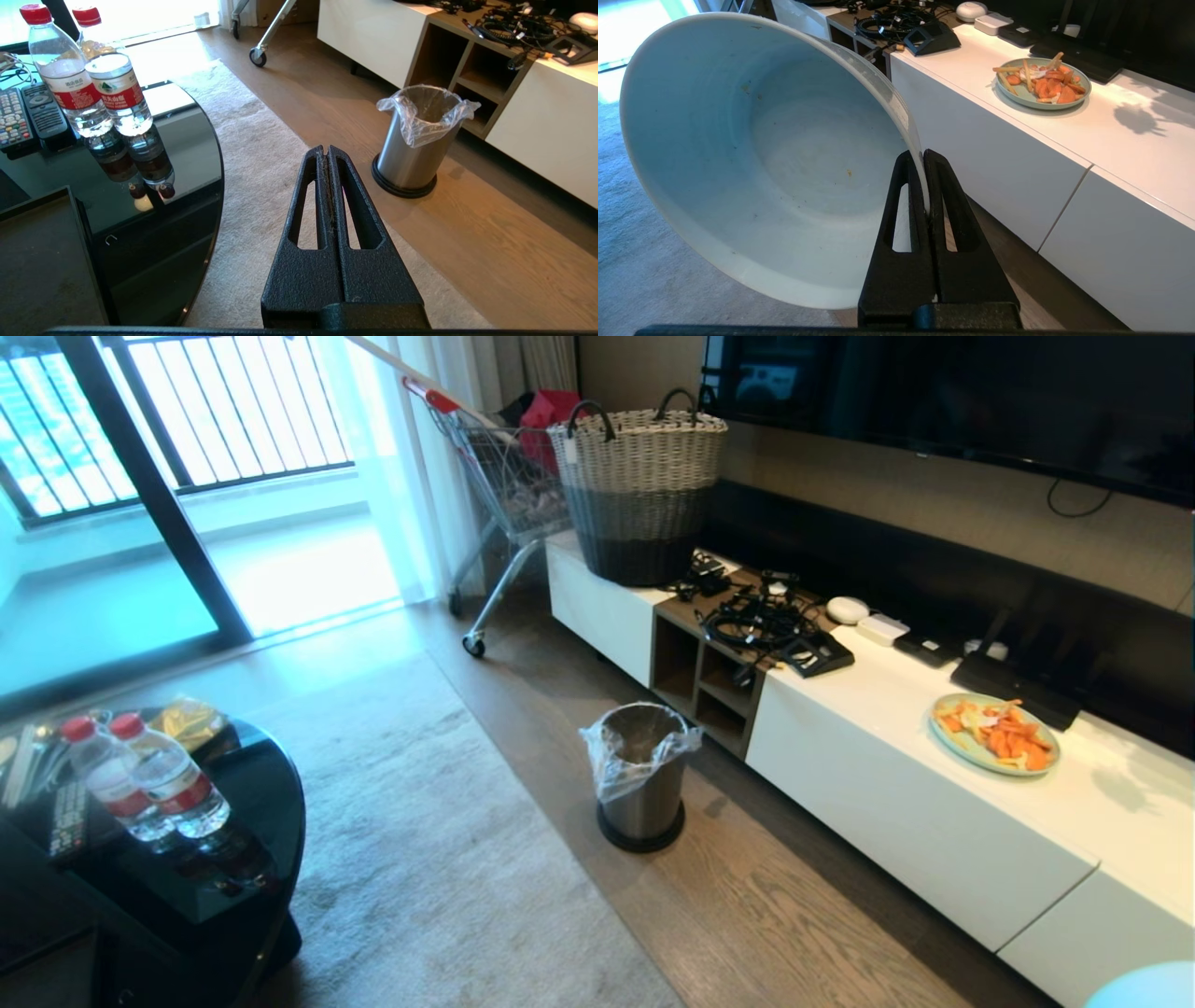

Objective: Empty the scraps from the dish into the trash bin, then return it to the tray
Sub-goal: Put the bowl back to the table

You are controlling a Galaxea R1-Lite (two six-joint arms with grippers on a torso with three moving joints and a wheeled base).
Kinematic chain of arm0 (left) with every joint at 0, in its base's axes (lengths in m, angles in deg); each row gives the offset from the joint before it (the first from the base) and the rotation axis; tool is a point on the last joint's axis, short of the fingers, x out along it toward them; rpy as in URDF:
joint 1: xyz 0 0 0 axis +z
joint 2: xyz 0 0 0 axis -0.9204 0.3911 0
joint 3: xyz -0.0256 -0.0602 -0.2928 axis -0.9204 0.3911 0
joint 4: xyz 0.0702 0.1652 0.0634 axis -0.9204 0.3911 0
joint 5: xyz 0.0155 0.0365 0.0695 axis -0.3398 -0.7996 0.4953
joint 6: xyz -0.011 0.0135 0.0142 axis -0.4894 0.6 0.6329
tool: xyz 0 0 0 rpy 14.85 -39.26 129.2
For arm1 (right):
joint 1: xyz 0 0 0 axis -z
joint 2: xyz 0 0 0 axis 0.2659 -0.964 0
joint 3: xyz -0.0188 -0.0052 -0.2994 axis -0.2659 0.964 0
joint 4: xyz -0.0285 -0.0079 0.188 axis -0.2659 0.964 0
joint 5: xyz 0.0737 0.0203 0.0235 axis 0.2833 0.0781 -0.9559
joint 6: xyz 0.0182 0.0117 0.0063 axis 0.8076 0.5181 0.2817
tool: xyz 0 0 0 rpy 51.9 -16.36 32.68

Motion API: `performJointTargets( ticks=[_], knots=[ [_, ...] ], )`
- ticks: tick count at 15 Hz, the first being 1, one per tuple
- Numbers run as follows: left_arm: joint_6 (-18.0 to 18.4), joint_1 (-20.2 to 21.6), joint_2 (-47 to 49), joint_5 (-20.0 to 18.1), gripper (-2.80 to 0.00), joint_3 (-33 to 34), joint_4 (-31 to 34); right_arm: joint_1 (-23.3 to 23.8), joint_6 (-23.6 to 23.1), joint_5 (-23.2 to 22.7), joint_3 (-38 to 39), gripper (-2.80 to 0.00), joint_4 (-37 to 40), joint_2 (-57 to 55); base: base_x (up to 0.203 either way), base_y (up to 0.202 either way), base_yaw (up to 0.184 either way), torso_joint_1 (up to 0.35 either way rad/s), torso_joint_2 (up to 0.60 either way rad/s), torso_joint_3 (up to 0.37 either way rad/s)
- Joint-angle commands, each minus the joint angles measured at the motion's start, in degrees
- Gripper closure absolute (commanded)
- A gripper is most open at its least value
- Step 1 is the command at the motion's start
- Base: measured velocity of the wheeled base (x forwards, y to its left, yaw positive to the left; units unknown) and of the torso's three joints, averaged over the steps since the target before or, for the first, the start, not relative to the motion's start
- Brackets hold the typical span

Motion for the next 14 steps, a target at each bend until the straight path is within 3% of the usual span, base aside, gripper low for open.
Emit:
performJointTargets(
  ticks=[1,4,14],
  knots=[
    [-0.1,0.0,0.0,0.0,0.0,0.0,0.0,0.0,0.0,0.0,0.0,0.0,0.0,0.0,0.0,0.0,0.0,0.0,0.0,0.0],
    [-0.1,0.0,0.0,0.0,0.0,0.0,0.0,0.0,0.0,0.0,0.0,0.0,0.0,0.0,-0.003,-0.003,0.061,0.001,0.0,0.004],
    [-0.1,0.0,0.0,0.0,0.0,0.0,0.0,0.0,0.0,0.0,0.0,0.0,0.0,0.0,-0.001,-0.009,0.168,0.003,0.0,0.001]
  ],
)
